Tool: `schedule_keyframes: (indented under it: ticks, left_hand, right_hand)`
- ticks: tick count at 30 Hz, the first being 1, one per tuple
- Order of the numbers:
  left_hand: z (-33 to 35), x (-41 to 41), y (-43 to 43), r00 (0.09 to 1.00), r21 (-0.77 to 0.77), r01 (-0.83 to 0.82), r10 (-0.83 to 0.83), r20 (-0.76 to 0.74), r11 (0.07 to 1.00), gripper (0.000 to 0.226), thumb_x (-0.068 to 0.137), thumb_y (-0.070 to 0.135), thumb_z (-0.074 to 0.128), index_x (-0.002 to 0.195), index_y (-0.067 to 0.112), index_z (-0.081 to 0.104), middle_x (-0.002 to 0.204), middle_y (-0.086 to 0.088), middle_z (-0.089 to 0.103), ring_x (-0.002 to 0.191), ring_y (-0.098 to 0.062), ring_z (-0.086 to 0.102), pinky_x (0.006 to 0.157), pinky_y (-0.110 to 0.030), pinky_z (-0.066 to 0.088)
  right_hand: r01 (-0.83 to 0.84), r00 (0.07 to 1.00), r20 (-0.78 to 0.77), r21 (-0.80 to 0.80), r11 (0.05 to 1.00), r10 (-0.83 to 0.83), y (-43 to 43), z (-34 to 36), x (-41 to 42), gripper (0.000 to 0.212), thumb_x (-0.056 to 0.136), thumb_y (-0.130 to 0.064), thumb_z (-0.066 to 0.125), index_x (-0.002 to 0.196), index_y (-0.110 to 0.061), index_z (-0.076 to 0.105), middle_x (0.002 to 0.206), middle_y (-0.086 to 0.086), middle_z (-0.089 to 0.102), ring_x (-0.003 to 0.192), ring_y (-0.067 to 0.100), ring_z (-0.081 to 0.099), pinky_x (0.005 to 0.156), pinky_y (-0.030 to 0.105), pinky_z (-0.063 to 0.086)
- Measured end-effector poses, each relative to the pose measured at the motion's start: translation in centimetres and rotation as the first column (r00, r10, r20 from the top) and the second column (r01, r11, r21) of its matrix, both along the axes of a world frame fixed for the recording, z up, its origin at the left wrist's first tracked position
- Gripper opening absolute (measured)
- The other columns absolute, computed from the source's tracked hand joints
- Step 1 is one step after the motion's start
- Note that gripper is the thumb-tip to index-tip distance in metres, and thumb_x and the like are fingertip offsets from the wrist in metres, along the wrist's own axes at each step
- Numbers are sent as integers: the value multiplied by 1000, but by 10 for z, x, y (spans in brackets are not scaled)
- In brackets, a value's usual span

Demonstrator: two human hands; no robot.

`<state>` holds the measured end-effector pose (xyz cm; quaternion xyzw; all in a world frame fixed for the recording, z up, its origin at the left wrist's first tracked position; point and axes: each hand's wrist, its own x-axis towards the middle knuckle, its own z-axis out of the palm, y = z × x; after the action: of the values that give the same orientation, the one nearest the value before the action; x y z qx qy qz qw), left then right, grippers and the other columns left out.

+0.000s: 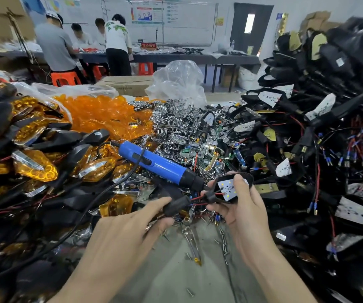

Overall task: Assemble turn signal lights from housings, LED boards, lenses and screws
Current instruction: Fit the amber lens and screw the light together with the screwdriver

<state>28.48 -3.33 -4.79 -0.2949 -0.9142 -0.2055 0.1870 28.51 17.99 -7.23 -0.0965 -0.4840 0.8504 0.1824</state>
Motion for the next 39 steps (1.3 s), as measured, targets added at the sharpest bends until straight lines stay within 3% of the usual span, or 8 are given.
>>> schedule_keyframes:
  ticks: [3, 5, 9, 17, 21, 26, 32, 39]
  left_hand:
    - [-4, 1, 4, 999, 30, 30, -29, -18, 999, 28, 95, 33, 64, 122, 26, 66, 93, 22, 70, 72, 8, 59, 62, -8, 42]
    - [-5, 4, 5, 998, 67, 27, -31, 57, 997, 33, 95, 38, 54, 127, 34, 56, 103, 27, 64, 82, 7, 60, 63, -10, 46]
    - [-5, 7, 7, 994, -5, 37, -36, 103, 999, 30, 101, 47, 39, 126, 37, 51, 96, 27, 59, 64, 8, 52, 47, -13, 39]
    - [-4, 11, 6, 975, 92, 86, -103, 197, 992, 45, 103, 60, 21, 131, 42, 51, 87, 36, 51, 74, 0, 58, 57, -17, 40]
    - [-2, 12, 4, 974, 44, 107, -113, 198, 993, 56, 98, 63, 10, 124, 39, 54, 61, 19, 47, 63, -10, 56, 48, -21, 32]
    - [-8, 11, 2, 981, 1, 104, -103, 164, 995, 68, 90, 65, -8, 127, 41, 44, 58, 10, 42, 58, -14, 48, 56, -30, 39]
    - [-12, 5, 0, 984, -38, 107, -100, 146, 994, 62, 96, 62, 0, 127, 38, 48, 52, 12, 39, 48, -10, 43, 47, -26, 30]
    - [-12, 7, 2, 987, -17, 84, -81, 138, 996, 60, 96, 61, 1, 122, 39, 51, 56, 14, 42, 52, -11, 48, 50, -30, 39]
  right_hand:
    - [2, 1000, 11, 44, 999, -2, -5, -1, 1, 21, 107, -27, 49, 99, -13, 63, 85, 18, 76, 74, 33, 76, 50, 27, 56]
    - [1, 1000, 1, 58, 998, -1, -9, 0, 1, 29, 106, -27, 51, 85, -26, 71, 86, 18, 76, 73, 33, 76, 50, 27, 57]
    - [-11, 1000, -21, 62, 998, 13, -14, -3, 1, 21, 102, -33, 54, 93, -20, 66, 89, 18, 76, 77, 35, 76, 52, 28, 57]
    - [-57, 997, -44, 54, 997, 60, -21, -4, 2, 37, 88, -43, 58, 103, -10, 57, 85, 16, 76, 75, 32, 76, 51, 27, 56]
    - [-62, 997, -49, 82, 995, 67, -22, -6, 3, 38, 89, -43, 57, 102, -8, 56, 84, 14, 75, 72, 30, 75, 50, 27, 55]
    - [-74, 996, -46, 68, 995, 77, -24, -10, 2, 38, 91, -43, 56, 101, -7, 55, 83, 14, 74, 74, 33, 76, 48, 26, 52]
    - [-93, 995, -26, 73, 993, 95, -24, -10, 2, 38, 90, -43, 54, 103, -6, 56, 81, 13, 75, 73, 32, 76, 49, 26, 54]
    - [-75, 997, -2, 160, 984, 76, -29, -12, 3, 31, 105, -36, 45, 105, -7, 53, 82, 11, 74, 75, 34, 76, 54, 31, 56]
